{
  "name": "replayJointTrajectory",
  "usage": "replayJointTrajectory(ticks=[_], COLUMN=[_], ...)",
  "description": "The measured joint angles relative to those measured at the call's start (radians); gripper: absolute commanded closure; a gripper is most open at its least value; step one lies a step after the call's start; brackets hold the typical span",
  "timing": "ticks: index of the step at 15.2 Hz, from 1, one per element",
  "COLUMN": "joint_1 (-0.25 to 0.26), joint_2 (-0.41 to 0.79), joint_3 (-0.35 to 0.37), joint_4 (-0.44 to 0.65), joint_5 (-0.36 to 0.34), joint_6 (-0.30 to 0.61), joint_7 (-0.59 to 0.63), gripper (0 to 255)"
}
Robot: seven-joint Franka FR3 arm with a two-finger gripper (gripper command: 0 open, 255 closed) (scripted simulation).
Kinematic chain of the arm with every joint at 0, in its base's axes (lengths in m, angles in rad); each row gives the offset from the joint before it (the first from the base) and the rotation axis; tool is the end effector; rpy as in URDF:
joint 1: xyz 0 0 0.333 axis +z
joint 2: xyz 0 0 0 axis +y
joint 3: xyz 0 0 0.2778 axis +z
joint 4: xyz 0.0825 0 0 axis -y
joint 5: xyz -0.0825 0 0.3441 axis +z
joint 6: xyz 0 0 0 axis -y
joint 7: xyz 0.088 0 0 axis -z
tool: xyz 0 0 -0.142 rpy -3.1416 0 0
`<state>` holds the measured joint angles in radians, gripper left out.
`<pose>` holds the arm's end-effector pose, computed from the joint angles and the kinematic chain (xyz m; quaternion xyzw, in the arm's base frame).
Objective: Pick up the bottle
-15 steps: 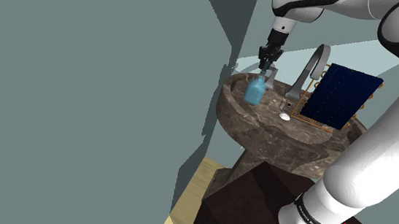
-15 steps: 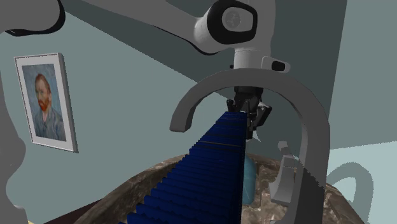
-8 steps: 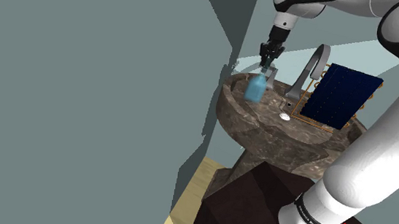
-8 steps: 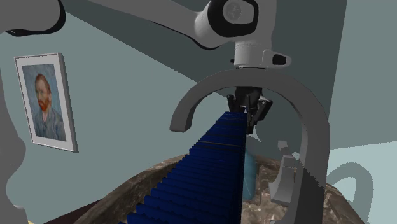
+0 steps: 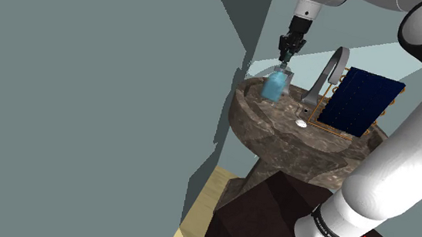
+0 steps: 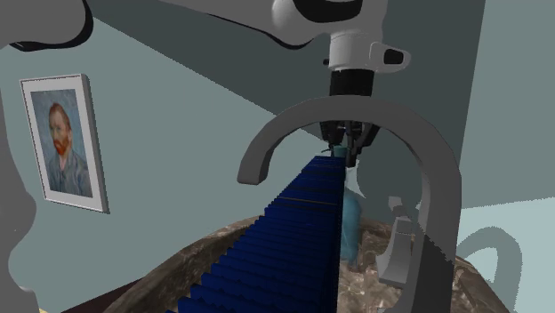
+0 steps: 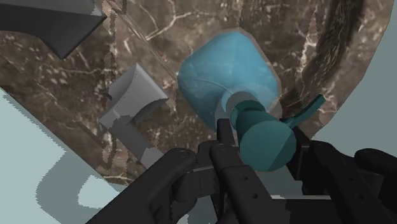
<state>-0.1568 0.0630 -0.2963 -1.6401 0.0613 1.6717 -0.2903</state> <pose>0.4859 -0.2239 0.4983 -0.9961 0.0846 0.0056 0.0250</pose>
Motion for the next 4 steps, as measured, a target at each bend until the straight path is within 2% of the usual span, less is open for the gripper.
replayJointTrajectory(ticks=[4], joint_1=[0.0], joint_2=[0.004], joint_3=[0.0], joint_4=[0.054], joint_5=[0.001], joint_6=[-0.05], joint_7=[0.003], gripper=[255])
